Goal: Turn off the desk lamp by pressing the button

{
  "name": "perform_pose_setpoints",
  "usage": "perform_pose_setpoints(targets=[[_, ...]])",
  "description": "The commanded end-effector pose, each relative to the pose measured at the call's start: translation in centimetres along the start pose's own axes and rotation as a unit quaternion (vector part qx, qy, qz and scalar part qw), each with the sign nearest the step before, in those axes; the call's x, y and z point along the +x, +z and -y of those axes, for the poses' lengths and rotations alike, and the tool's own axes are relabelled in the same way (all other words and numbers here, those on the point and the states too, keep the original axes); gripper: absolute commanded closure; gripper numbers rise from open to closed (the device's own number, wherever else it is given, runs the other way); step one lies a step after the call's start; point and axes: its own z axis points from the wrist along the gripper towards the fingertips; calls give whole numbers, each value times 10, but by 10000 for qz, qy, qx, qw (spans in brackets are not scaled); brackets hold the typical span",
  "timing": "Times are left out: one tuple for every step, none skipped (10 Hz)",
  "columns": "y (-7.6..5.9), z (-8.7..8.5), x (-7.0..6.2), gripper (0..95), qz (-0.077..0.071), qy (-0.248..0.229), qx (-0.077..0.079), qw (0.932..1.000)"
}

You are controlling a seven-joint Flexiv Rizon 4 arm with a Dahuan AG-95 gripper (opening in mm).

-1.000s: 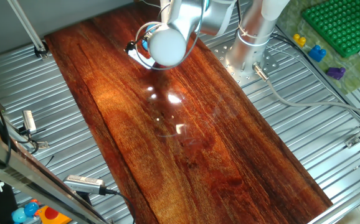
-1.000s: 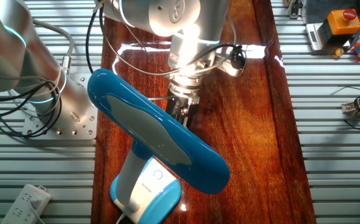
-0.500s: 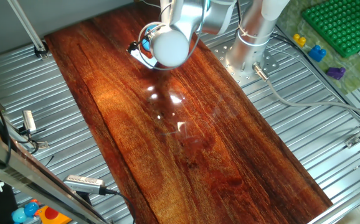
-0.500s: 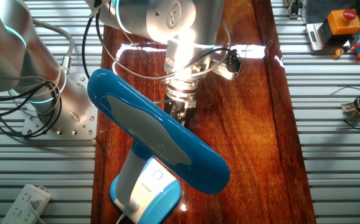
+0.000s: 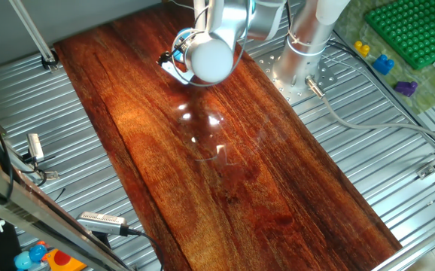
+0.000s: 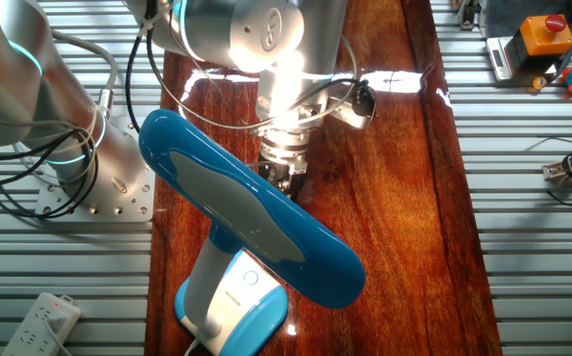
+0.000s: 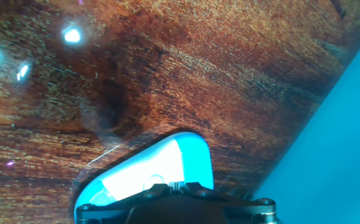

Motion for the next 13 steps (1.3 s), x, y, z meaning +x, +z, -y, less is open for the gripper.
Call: perform_pose_setpoints(targets=[[4, -1, 1, 950, 76, 13, 28, 10000], [5, 0, 3, 950, 118, -3, 32, 9999], [5, 1, 6, 950, 151, -23, 25, 9999], [5, 2, 8, 950, 159, -40, 30, 9999], [5, 3, 11, 950, 200, -39, 45, 9998], [5, 4, 12, 950, 210, -90, 45, 9997], [5, 3, 12, 950, 209, -112, 40, 9997], [5, 3, 13, 950, 205, -75, 43, 9998], [5, 3, 13, 950, 149, -10, -8, 9999], [5, 3, 13, 950, 66, 53, -46, 10000], [5, 3, 13, 950, 60, -17, -61, 10000], [5, 3, 13, 950, 44, -26, -79, 10000], [5, 3, 13, 950, -19, -35, -117, 9999]])
